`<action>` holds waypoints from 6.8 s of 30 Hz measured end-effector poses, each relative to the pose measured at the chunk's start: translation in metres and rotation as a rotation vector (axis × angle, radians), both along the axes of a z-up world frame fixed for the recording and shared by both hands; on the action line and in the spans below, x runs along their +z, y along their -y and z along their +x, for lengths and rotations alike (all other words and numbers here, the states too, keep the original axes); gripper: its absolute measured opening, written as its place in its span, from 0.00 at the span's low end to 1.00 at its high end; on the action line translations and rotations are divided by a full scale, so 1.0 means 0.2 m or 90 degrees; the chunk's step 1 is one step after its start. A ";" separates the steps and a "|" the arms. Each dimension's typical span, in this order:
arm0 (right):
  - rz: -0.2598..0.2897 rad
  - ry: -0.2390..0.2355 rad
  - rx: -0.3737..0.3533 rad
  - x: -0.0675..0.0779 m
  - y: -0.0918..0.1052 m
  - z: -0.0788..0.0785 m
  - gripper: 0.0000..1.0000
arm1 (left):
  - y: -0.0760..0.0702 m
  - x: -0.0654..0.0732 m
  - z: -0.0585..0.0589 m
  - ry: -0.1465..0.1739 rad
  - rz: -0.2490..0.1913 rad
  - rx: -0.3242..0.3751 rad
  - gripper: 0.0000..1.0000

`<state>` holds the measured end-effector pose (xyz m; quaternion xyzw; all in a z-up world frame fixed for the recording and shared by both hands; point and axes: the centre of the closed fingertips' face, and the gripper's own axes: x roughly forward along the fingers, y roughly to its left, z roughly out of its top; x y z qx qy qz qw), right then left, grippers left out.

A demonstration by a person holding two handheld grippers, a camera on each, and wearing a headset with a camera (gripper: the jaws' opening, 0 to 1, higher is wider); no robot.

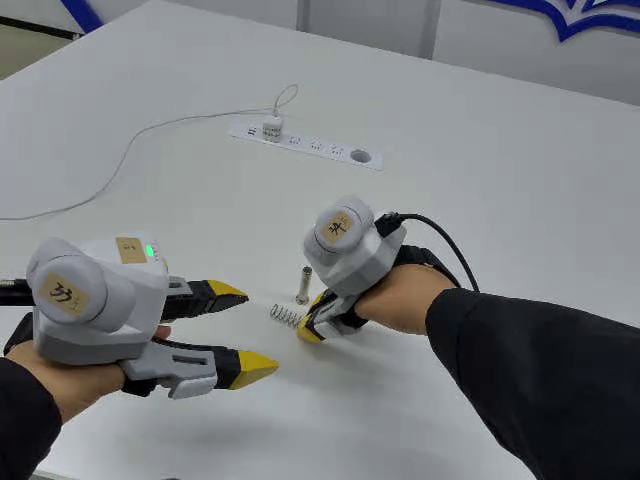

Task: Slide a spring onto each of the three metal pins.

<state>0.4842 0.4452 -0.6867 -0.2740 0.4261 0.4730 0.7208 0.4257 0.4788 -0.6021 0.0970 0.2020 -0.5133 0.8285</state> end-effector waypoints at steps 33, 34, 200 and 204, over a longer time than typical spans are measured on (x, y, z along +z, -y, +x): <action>0.024 0.000 0.052 0.22 0.05 -0.16 0.12 | 0.04 -0.02 -0.02 0.003 0.011 -0.021 0.50; 0.027 -0.002 0.054 0.23 0.05 -0.17 0.12 | 0.04 -0.02 -0.02 0.004 0.011 -0.023 0.50; -0.089 0.044 0.167 0.44 -0.01 0.14 0.12 | 0.06 -0.02 -0.01 0.030 -0.003 -0.024 0.53; -0.090 0.040 0.166 0.42 -0.02 0.15 0.12 | 0.05 -0.02 0.00 0.029 -0.004 -0.021 0.53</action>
